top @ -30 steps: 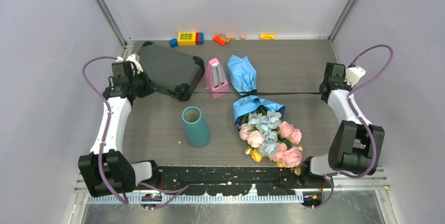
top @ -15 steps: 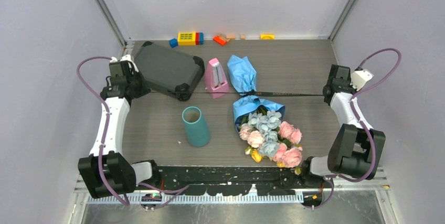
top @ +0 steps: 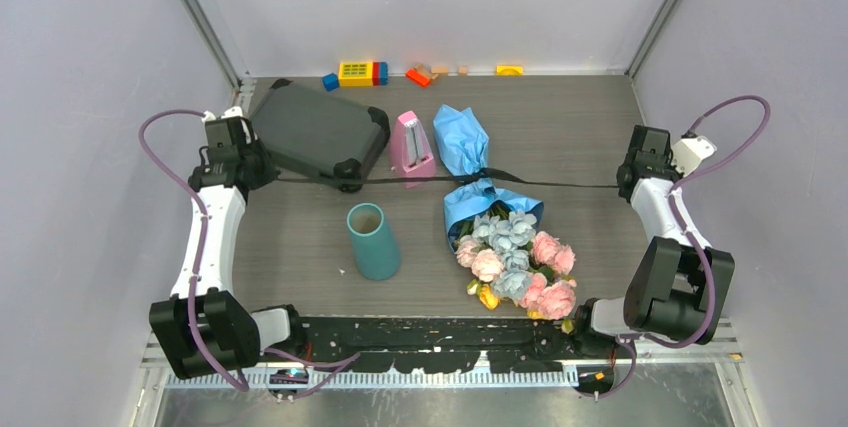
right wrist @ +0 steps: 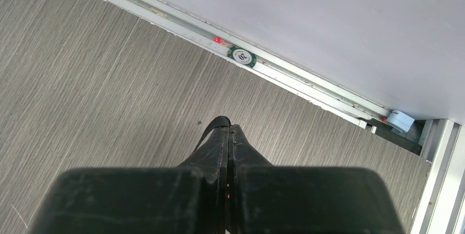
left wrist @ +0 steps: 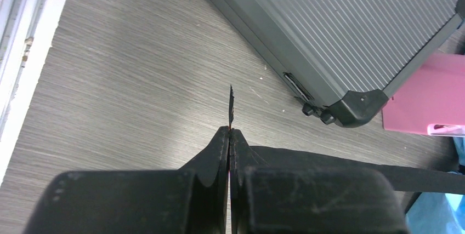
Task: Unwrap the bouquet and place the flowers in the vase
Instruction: Untie the ribbon from the wrapping paper.
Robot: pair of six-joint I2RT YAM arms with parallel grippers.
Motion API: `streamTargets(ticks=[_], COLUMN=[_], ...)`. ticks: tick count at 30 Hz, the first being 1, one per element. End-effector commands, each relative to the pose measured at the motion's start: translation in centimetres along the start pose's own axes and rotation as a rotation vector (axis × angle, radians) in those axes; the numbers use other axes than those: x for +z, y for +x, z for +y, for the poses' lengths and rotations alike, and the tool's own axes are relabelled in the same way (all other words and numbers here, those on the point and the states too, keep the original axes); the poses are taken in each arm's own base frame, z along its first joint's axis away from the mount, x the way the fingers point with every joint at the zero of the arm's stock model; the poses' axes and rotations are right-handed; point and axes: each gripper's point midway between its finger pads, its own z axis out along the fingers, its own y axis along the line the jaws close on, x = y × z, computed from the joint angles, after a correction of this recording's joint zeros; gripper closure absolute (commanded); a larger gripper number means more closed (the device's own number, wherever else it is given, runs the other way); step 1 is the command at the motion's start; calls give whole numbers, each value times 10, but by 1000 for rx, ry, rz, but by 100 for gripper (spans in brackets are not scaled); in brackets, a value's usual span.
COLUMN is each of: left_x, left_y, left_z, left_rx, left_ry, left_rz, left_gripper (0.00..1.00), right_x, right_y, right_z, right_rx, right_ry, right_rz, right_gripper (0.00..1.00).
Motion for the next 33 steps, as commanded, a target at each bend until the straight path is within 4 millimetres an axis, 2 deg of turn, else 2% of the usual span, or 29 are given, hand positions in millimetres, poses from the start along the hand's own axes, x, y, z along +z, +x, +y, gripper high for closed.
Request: streamTargets(ticks=[1,15,16,17,18,19,20,21,22,24,27,30,31,32,33], left_x=[-17,-27,-26,-26,-26,-26,-27,-27,-27,-26,-23,-21,-21,-23,-25], left_y=[-23,-28,-27,-26,-25,-24,-24,-25,-25,-26,-23,-19,-17,-13,-12], left_z=[10,40,41,41,40,39,37,35,31,17,-9,-48,-64,-87,-104], left_rx=[26,79,81,85,86,87,86,81,80,94,136,192,204,230,242], left_ry=[-56,-217,-220,-217,-214,-207,-197,-185,-168,-122,-47,78,144,218,275], left_rz=[-80,-104,-100,-97,-96,-93,-94,-94,-93,-86,-54,-16,-2,10,16], left_gripper=[100,100,98,90,78,62,48,37,30,22,17,16,16,16,16], right_x=[-4,-4,-4,-4,-5,-6,-7,-9,-11,-15,-25,-42,-56,-64,-82], right_y=[-21,-25,-25,-25,-24,-25,-24,-26,-25,-26,-23,-17,-13,-10,-4], right_z=[-9,-26,-24,-23,-14,-9,2,6,14,24,46,72,89,97,114], right_rx=[94,117,118,114,115,105,110,103,97,87,76,83,79,75,62], right_ry=[34,103,94,83,35,5,-55,-84,-129,-183,-309,-462,-573,-627,-743], right_rz=[-77,-113,-110,-105,-91,-88,-73,-72,-56,-35,19,82,122,140,180], right_gripper=[100,100,100,98,93,74,64,46,35,28,26,26,27,29,30])
